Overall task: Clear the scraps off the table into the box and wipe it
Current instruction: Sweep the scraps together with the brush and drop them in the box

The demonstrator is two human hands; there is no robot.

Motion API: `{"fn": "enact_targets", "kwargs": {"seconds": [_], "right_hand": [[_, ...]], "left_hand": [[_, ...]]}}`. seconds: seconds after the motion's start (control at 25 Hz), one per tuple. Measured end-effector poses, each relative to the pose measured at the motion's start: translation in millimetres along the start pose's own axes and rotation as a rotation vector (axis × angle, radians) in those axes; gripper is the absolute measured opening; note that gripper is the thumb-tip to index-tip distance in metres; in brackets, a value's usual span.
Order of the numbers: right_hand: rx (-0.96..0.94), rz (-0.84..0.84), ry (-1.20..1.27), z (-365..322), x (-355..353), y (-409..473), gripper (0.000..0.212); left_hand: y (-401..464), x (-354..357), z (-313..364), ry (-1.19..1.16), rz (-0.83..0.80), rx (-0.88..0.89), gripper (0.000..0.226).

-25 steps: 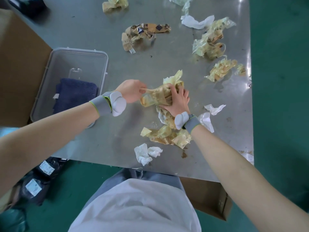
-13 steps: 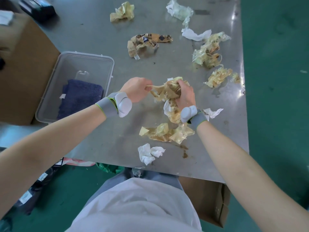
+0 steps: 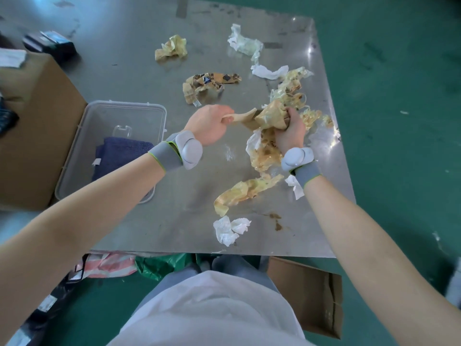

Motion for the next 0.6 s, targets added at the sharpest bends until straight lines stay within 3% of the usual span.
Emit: {"fn": "enact_targets", "kwargs": {"seconds": [0.2,0.52,0.6], "right_hand": [[0.037,0.085,0.043,-10.0,-18.2,-10.2,0.027],[0.154,0.086,0.058,3.2,-18.4,-33.6,0.027],[0.194,0.114,0.057,7.9,-24.4,-39.8,0.017]], "left_hand": [[-6.0,-10.6,-3.4,-0.036,-0.004,-0.021,0.024],[-32.8,1.3,-24.2,-0.13,-0.04,-0.064,0.026],[-34.5,5.0,-21.5,-0.159,-0.053,-0.054,0.026]]}}
Point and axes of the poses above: each hand's wrist, its own y-axis towards the middle knuckle, its own x-axis out of the palm, z = x × y, the point moved 9 cm from there along y, towards the middle knuckle, and after that the axes turned 3 degrees about -y, right-handed, at the moved point
